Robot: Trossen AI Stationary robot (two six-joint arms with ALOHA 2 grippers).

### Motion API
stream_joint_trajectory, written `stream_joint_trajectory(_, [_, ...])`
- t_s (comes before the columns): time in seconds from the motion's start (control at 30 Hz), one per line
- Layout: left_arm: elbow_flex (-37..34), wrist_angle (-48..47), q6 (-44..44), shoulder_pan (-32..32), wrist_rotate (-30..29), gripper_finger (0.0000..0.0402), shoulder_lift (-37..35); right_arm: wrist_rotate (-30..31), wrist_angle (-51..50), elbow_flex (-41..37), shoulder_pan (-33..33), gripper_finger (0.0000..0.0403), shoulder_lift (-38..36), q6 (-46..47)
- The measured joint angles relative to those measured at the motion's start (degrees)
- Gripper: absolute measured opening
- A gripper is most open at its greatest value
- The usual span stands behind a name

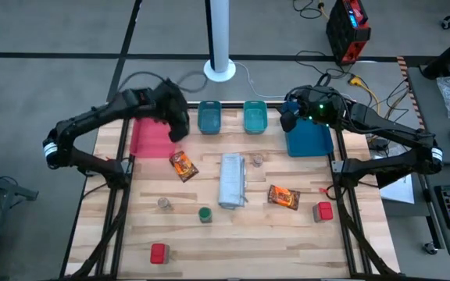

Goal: Sort spices by type
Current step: Put the top green seasoning bottle into the pink bin

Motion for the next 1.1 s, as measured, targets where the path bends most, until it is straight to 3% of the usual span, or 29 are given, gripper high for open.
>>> stream_joint_trajectory(0.3, [-4.11, -3.96, 2.96, 14.70, 3.02, 0.0187, -0.70, -0.03, 2.29, 0.00, 0.00, 0.0343, 2.20, 0.64])
stream_joint_trajectory(0.67, [-14.46, 4.90, 15.80, 19.86, 3.67, 0.0187, -1.26, -1.18, 4.09, 0.00, 0.00, 0.0343, 6.50, 0.43])
stream_joint_trajectory(0.9, [-15.96, 9.26, 19.82, 23.64, 10.17, 0.0187, -1.65, -4.24, 5.14, 0.00, 0.00, 0.0343, 8.75, 1.78])
stream_joint_trajectory(1.1, [-15.99, 14.06, 24.58, 27.67, 10.52, 0.0187, -0.83, -4.10, 5.13, 0.00, 0.00, 0.0343, 9.42, -0.22])
